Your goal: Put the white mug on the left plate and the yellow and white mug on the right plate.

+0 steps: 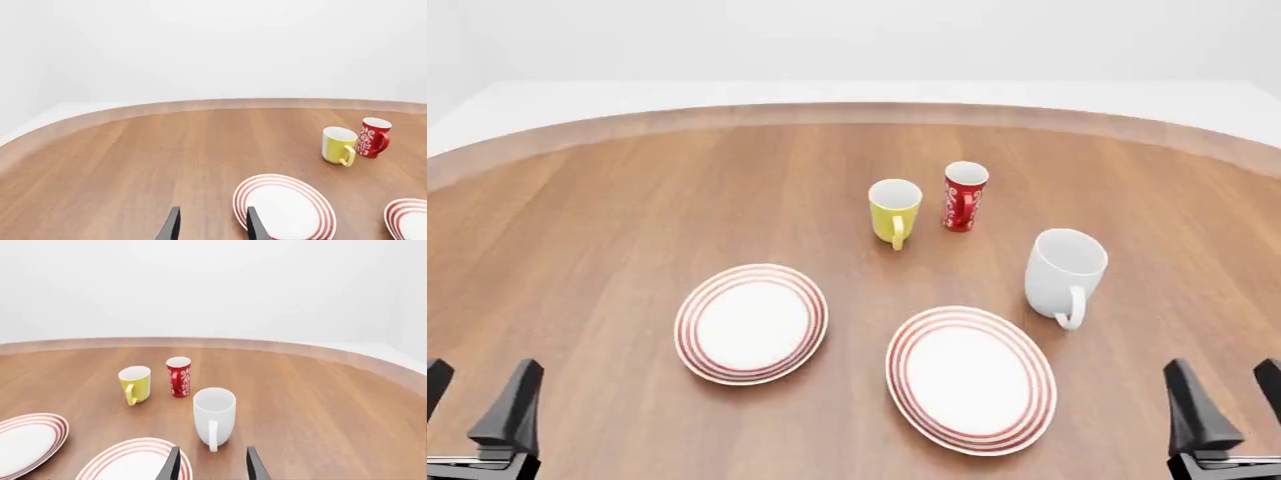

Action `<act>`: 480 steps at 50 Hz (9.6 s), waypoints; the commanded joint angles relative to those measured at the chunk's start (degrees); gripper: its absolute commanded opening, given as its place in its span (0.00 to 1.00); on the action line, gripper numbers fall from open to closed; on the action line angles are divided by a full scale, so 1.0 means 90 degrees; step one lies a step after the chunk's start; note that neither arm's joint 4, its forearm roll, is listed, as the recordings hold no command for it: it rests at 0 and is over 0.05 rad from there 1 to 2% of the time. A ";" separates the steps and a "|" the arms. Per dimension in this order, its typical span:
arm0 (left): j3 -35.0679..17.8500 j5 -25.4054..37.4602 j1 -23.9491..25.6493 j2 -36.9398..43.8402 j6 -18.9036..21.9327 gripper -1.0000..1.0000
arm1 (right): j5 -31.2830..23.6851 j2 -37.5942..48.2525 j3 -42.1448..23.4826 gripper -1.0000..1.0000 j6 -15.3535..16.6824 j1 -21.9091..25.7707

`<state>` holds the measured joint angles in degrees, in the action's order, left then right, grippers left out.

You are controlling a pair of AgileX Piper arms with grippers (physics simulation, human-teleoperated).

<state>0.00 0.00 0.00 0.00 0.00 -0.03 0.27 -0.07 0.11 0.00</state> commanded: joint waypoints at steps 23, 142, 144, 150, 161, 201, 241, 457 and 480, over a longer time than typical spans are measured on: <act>0.0000 0.0000 0.0000 0.0000 0.0000 1.00 | 0.1147 0.1542 0.0004 1.00 0.0401 0.0107; 0.0000 0.0000 0.0000 0.0000 0.0000 1.00 | 0.7593 1.1441 -0.1671 1.00 0.0400 -0.0134; 0.0000 0.0000 0.0000 0.0000 0.0000 1.00 | 0.7602 1.1509 -0.1700 1.00 0.0398 -0.0141; 0.0000 0.0000 0.0000 0.0000 0.0000 1.00 | 0.7591 1.1661 -0.1767 1.00 0.0388 -0.0147; 0.0000 0.0000 0.0000 0.0000 0.0000 1.00 | 0.7607 1.1828 -0.1804 1.00 0.0360 -0.0101; 0.0000 0.0000 0.0000 0.0000 0.0000 1.00 | 0.6716 0.9468 -0.1232 0.00 0.0522 0.0251; 0.0000 0.0000 0.0000 0.0000 0.0000 1.00 | 0.4408 0.6650 -0.1521 0.00 0.0820 0.2179; 0.0000 0.0000 0.0000 0.0000 0.0000 1.00 | 0.5101 1.2583 -0.5162 0.00 -0.0050 0.5501; 0.0000 0.0000 0.0000 0.0000 0.0000 1.00 | 0.4851 1.2662 -0.5324 1.00 -0.0043 0.5423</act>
<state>0.00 0.00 0.00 0.00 0.00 44.32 114.35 -47.68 -0.12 48.87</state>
